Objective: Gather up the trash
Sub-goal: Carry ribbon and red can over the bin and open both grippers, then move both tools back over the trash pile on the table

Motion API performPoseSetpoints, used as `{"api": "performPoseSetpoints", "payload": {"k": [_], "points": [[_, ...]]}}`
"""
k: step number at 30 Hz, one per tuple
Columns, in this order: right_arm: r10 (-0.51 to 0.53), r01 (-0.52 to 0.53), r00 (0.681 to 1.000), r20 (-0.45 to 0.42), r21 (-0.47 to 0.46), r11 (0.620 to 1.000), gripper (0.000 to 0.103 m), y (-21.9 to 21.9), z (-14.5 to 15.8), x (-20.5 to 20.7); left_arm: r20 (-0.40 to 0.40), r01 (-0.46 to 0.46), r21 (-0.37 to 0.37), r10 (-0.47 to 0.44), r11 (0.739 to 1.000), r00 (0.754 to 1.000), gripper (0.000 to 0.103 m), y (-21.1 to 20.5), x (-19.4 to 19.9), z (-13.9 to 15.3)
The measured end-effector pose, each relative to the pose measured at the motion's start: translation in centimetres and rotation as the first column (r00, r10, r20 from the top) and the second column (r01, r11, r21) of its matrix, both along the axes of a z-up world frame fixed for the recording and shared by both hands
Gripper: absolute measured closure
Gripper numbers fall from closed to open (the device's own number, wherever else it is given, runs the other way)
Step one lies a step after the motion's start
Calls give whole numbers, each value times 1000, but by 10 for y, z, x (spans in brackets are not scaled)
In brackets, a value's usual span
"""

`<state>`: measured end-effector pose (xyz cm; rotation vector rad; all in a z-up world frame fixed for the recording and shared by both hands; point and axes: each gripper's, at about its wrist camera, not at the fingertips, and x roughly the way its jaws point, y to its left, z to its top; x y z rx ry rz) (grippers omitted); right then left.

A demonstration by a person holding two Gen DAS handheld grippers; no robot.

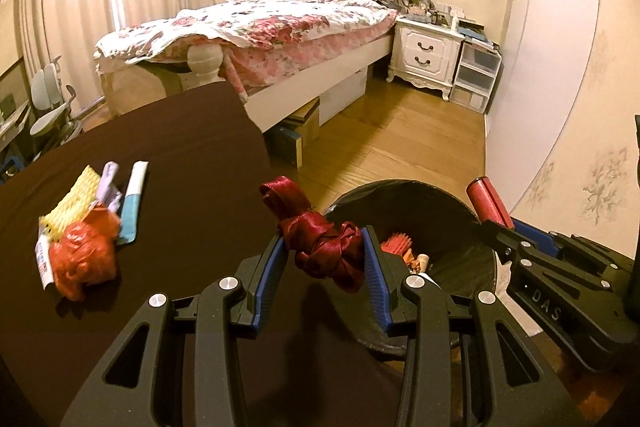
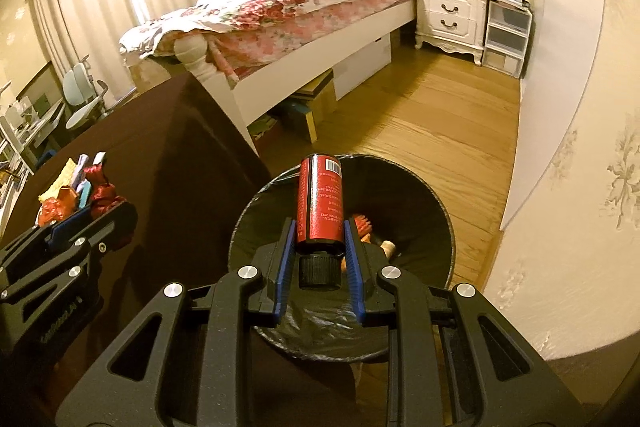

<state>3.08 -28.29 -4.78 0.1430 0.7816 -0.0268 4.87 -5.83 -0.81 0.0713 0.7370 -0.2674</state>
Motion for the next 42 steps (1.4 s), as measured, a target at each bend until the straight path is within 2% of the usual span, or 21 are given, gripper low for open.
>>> {"api": "performPoseSetpoints", "payload": {"k": [19,23,25,27,29,42], "points": [[-37,37,999,-5,21,999,80,-25,-5,11,-19,50,52,-49,997,999,62,-38,21,-8],[-52,52,999,0,26,998,78,-30,-4,12,-22,51,59,-49,997,999,51,-40,24,-8],[-50,50,999,-2,33,998,69,-29,-6,12,-20,48,59,-47,997,999,46,-40,23,-9],[-57,57,998,5,20,998,60,-29,-5,12,-12,43,61,-43,997,999,35,-40,21,-8],[-62,62,998,11,10,998,59,-29,-5,11,-4,35,58,-35,998,999,31,-37,20,-7],[-67,67,998,14,0,998,41,-21,-4,6,-21,-33,52,34,998,999,27,-17,13,-6]]}}
